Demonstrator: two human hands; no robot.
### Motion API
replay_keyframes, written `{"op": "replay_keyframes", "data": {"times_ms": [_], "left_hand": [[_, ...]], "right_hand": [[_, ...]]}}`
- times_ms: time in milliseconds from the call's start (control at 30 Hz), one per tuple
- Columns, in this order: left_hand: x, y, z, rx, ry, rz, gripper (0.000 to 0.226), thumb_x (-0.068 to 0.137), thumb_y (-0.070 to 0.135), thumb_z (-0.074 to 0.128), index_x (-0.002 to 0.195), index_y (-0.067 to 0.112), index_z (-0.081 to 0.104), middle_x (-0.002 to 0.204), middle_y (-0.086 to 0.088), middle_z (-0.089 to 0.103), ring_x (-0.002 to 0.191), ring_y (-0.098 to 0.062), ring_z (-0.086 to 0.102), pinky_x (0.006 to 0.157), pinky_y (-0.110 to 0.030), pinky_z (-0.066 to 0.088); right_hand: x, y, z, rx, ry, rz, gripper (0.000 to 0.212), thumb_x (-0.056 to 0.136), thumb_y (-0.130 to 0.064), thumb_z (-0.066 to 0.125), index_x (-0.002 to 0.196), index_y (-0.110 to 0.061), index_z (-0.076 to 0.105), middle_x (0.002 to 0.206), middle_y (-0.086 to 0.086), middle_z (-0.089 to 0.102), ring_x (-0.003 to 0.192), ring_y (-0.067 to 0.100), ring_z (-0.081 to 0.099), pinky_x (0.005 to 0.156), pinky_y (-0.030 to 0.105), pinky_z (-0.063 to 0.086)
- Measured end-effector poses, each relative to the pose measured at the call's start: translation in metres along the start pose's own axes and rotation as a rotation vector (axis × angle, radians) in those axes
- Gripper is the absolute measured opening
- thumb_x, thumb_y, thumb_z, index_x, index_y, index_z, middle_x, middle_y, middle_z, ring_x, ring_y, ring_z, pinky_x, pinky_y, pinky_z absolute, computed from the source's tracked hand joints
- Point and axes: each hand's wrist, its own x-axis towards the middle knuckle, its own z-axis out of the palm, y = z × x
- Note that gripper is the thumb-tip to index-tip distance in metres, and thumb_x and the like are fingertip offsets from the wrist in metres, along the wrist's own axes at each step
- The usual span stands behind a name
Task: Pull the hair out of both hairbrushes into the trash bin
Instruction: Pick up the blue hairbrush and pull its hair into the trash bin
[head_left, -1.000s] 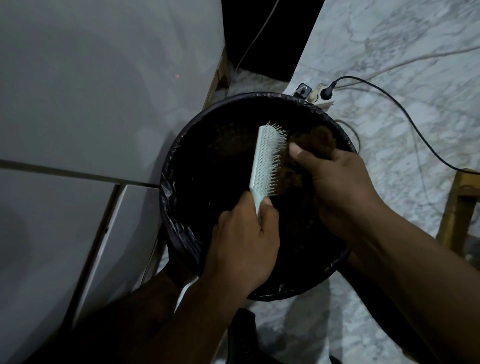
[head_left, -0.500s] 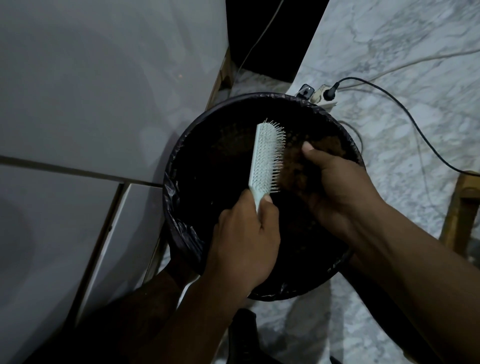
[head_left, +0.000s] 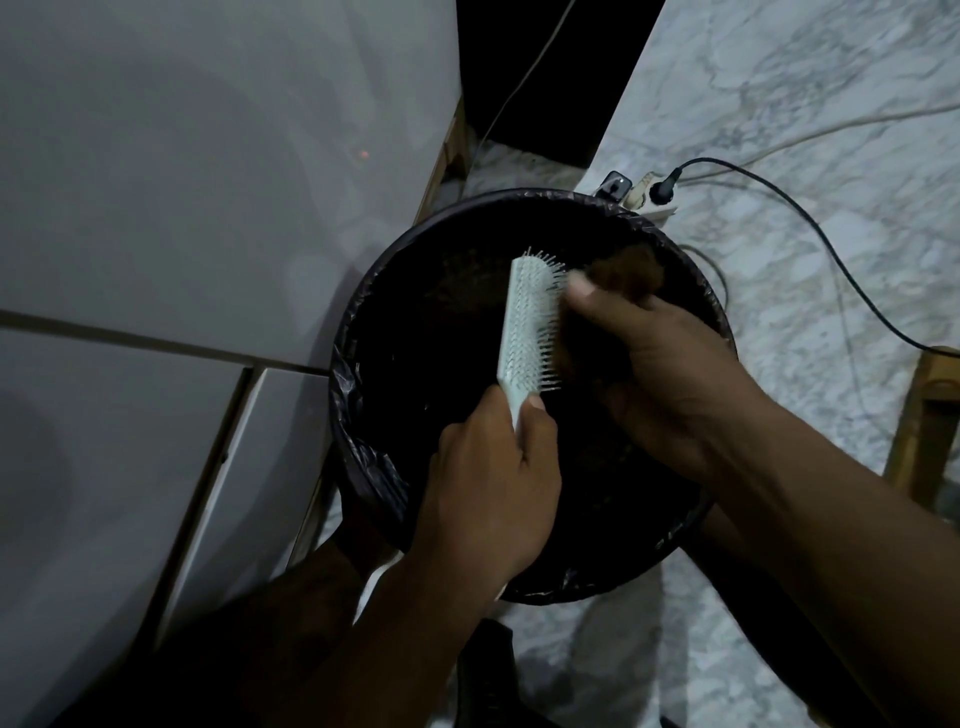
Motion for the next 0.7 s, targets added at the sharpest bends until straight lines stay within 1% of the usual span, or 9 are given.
{"op": "replay_keyframes", "data": {"times_ms": [67,133,267,333,400,433,500,533,700], "left_hand": [[-0.0021,0.0001,0.0015,0.012,-0.011,0.023,0.032,0.101,0.042,0.038,0.084,0.019,0.051,0.073,-0.004,0.060,0.067,-0.022,0.062,0.058,-0.033,0.040],[-0.0031,0.0019,0.0013,0.010,-0.024,0.054,0.032,0.100,0.044,0.037,0.081,0.021,0.048,0.067,0.000,0.057,0.060,-0.019,0.060,0.054,-0.031,0.039],[-0.0006,0.0040,-0.0024,0.017,-0.001,0.057,0.030,0.101,0.042,0.038,0.079,0.023,0.047,0.065,0.003,0.055,0.063,-0.020,0.061,0.057,-0.032,0.038],[0.0003,0.0026,-0.0026,0.014,0.014,0.025,0.030,0.101,0.041,0.038,0.081,0.021,0.049,0.068,0.003,0.057,0.064,-0.018,0.061,0.058,-0.032,0.039],[-0.0007,0.0010,-0.0014,0.029,0.004,0.013,0.031,0.102,0.041,0.037,0.083,0.020,0.050,0.070,0.001,0.059,0.064,-0.018,0.061,0.057,-0.031,0.039],[-0.0019,0.0005,-0.0002,0.036,-0.012,0.019,0.031,0.102,0.042,0.037,0.084,0.020,0.049,0.071,0.000,0.059,0.064,-0.019,0.061,0.056,-0.032,0.040],[-0.0041,0.0013,0.0013,0.054,-0.038,0.041,0.030,0.101,0.044,0.036,0.082,0.023,0.046,0.071,-0.001,0.058,0.064,-0.023,0.061,0.056,-0.033,0.041],[-0.0044,0.0020,0.0013,0.063,-0.039,0.055,0.029,0.101,0.045,0.036,0.081,0.025,0.044,0.070,-0.001,0.058,0.064,-0.024,0.061,0.056,-0.034,0.042],[0.0016,0.0021,-0.0042,0.045,-0.008,0.060,0.030,0.101,0.043,0.037,0.079,0.025,0.045,0.068,0.002,0.056,0.065,-0.022,0.061,0.058,-0.035,0.041]], "right_hand": [[-0.0005,0.0000,-0.0004,-0.181,0.088,-0.127,0.014,0.082,-0.005,0.076,0.096,-0.005,0.075,0.082,0.008,0.078,0.071,0.018,0.074,0.067,0.031,0.061],[0.0020,-0.0001,-0.0033,-0.179,0.194,-0.166,0.010,0.083,-0.003,0.076,0.093,-0.003,0.075,0.080,0.009,0.078,0.070,0.020,0.075,0.067,0.033,0.062],[0.0067,0.0011,-0.0035,0.085,0.195,0.018,0.009,0.094,-0.010,0.064,0.098,-0.006,0.071,0.081,0.009,0.072,0.065,0.017,0.070,0.055,0.029,0.059],[0.0049,0.0002,-0.0012,0.136,0.104,0.079,0.010,0.093,-0.017,0.065,0.098,-0.011,0.070,0.085,0.007,0.072,0.072,0.018,0.069,0.060,0.030,0.060],[0.0028,0.0005,-0.0006,0.006,0.021,0.002,0.011,0.087,-0.019,0.073,0.095,-0.012,0.073,0.089,0.003,0.075,0.080,0.017,0.073,0.067,0.032,0.060],[0.0010,0.0009,0.0000,-0.123,0.034,-0.085,0.011,0.083,-0.016,0.078,0.093,-0.013,0.074,0.088,0.002,0.078,0.080,0.017,0.075,0.069,0.031,0.061],[-0.0006,0.0008,0.0000,-0.313,0.142,-0.241,0.011,0.079,-0.008,0.081,0.089,-0.011,0.076,0.082,0.003,0.079,0.075,0.017,0.077,0.068,0.030,0.061],[0.0002,0.0004,-0.0011,-0.315,0.195,-0.261,0.008,0.080,-0.005,0.080,0.087,-0.009,0.076,0.077,0.003,0.079,0.070,0.016,0.076,0.064,0.029,0.061],[0.0084,0.0028,-0.0033,0.100,0.219,0.012,0.006,0.094,-0.004,0.064,0.089,-0.002,0.066,0.072,0.009,0.066,0.049,0.014,0.067,0.048,0.027,0.058]]}}
